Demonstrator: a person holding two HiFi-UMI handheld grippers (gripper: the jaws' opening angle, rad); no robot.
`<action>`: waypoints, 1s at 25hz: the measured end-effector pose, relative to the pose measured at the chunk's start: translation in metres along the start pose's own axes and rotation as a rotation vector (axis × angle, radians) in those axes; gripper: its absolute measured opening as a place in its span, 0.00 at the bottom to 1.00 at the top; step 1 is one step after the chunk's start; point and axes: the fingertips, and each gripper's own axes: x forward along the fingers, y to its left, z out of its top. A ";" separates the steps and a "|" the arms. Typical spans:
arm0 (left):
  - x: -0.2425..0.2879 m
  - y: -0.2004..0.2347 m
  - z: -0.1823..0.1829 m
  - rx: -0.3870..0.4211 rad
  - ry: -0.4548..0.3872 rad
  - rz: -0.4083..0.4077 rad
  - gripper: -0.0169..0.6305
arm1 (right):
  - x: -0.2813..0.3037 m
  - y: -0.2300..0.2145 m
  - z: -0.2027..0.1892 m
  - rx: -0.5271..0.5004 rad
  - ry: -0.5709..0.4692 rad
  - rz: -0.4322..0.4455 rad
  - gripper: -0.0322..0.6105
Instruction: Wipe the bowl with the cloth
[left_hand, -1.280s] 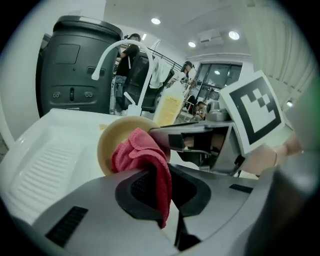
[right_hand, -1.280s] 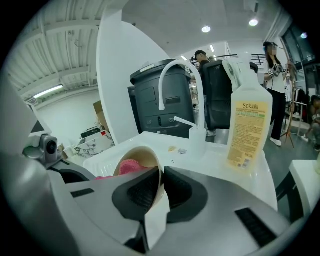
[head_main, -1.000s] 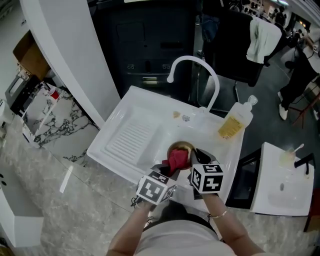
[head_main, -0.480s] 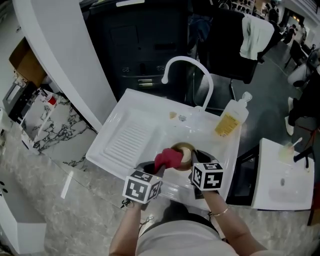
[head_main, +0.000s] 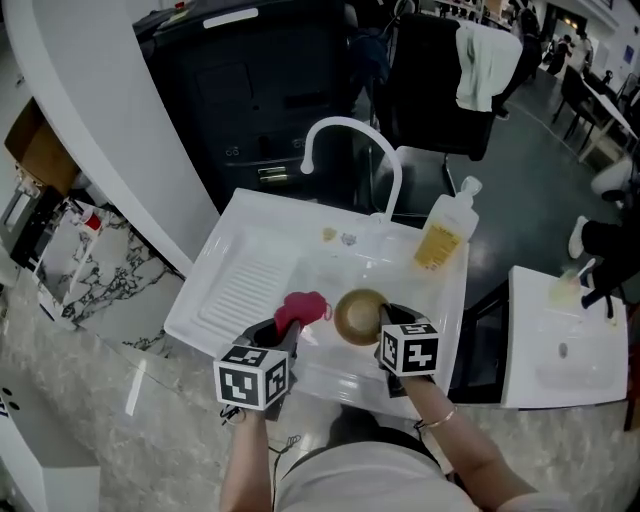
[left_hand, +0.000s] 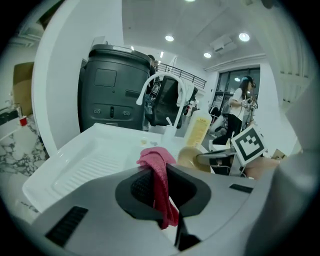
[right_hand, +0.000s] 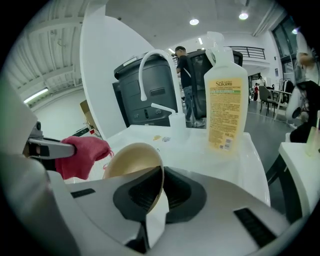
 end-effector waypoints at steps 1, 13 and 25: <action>-0.001 0.001 0.004 -0.013 -0.017 0.001 0.09 | 0.001 -0.003 -0.002 0.003 0.006 -0.004 0.08; 0.002 0.008 0.021 -0.127 -0.170 0.041 0.09 | 0.019 -0.031 -0.024 0.048 0.068 -0.032 0.08; 0.011 0.016 0.025 -0.172 -0.214 0.121 0.09 | 0.064 -0.047 -0.049 0.083 0.172 -0.012 0.08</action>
